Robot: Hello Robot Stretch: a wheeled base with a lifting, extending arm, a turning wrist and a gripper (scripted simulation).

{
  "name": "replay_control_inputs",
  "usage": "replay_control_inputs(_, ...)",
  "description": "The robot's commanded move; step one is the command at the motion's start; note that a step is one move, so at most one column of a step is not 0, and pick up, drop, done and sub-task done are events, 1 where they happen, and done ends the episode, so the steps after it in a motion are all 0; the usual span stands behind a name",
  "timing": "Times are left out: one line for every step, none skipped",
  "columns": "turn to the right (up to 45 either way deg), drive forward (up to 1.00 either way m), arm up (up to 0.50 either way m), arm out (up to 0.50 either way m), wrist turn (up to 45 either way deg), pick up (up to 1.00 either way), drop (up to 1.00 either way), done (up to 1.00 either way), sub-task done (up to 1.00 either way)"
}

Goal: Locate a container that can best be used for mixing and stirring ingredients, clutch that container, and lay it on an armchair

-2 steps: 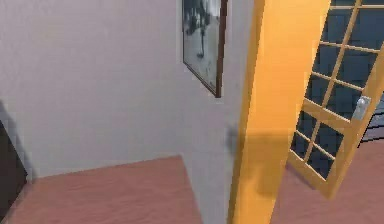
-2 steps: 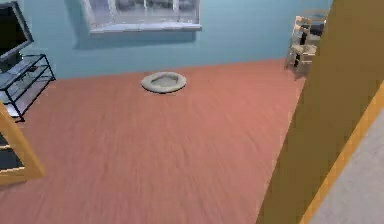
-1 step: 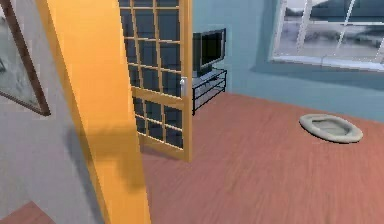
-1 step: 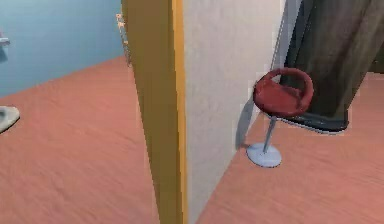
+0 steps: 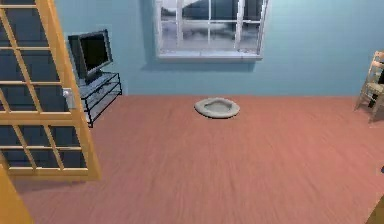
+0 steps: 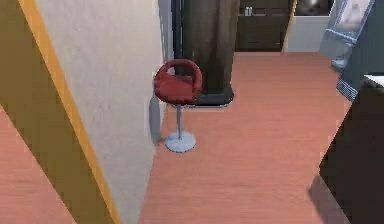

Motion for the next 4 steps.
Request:
replay_control_inputs(0.0, 0.60, 0.00, 0.00, 0.0, 0.00, 0.00, 0.00, 0.00)
replay_control_inputs(45.0, 0.00, 0.00, 0.00, 0.0, 0.00, 0.00, 0.00, 0.00)
replay_control_inputs(36.0, 0.00, 0.00, 0.00, 0.0, 0.00, 0.00, 0.00, 0.00)
replay_control_inputs(0.0, 0.35, 0.00, 0.00, 0.0, 0.00, 0.00, 0.00, 0.00)
